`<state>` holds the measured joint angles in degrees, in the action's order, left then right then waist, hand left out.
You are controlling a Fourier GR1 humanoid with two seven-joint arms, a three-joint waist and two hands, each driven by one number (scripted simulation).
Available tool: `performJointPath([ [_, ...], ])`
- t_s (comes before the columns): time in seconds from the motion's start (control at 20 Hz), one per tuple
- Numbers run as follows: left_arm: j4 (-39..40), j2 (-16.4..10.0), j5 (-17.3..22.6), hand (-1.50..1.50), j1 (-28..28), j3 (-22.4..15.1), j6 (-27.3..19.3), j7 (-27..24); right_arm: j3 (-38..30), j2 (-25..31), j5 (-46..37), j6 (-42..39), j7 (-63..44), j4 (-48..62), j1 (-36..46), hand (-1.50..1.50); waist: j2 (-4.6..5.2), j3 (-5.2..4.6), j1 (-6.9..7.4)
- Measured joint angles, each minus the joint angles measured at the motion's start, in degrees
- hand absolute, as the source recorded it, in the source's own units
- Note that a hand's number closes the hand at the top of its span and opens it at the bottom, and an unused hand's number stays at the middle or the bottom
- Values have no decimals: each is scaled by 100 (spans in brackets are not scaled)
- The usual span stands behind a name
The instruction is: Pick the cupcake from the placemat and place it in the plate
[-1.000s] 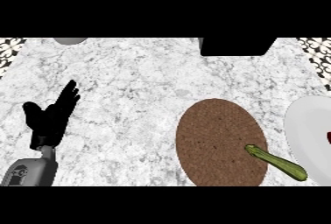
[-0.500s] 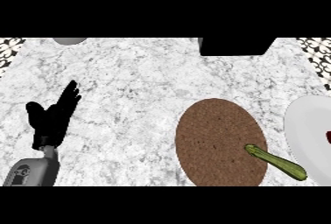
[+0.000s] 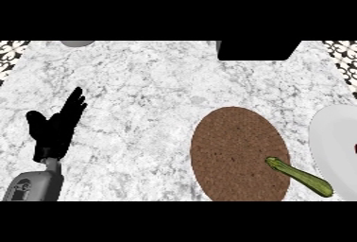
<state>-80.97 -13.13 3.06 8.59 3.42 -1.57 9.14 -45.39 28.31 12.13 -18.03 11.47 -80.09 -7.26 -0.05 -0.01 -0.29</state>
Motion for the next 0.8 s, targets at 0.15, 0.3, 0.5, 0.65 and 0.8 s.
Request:
performJointPath([
  [0.15,102,31,-49,0,123,25,12,37,-179,164,11,-222,344,435,-43,-150,2,2,3],
  [0.3,90,-20,-37,0,124,96,104,66,-340,353,-16,-364,568,825,-95,-150,3,2,8],
  [0.5,18,68,-111,0,44,61,115,16,-451,568,-138,-500,950,1396,-105,-150,3,1,17],
  [0.65,78,79,-125,0,125,128,125,38,-480,757,-259,-564,1149,1750,-99,-150,4,2,15],
  [0.8,57,144,-158,0,141,123,106,69,-458,844,-429,-575,1411,2118,-124,-150,4,1,15],
])
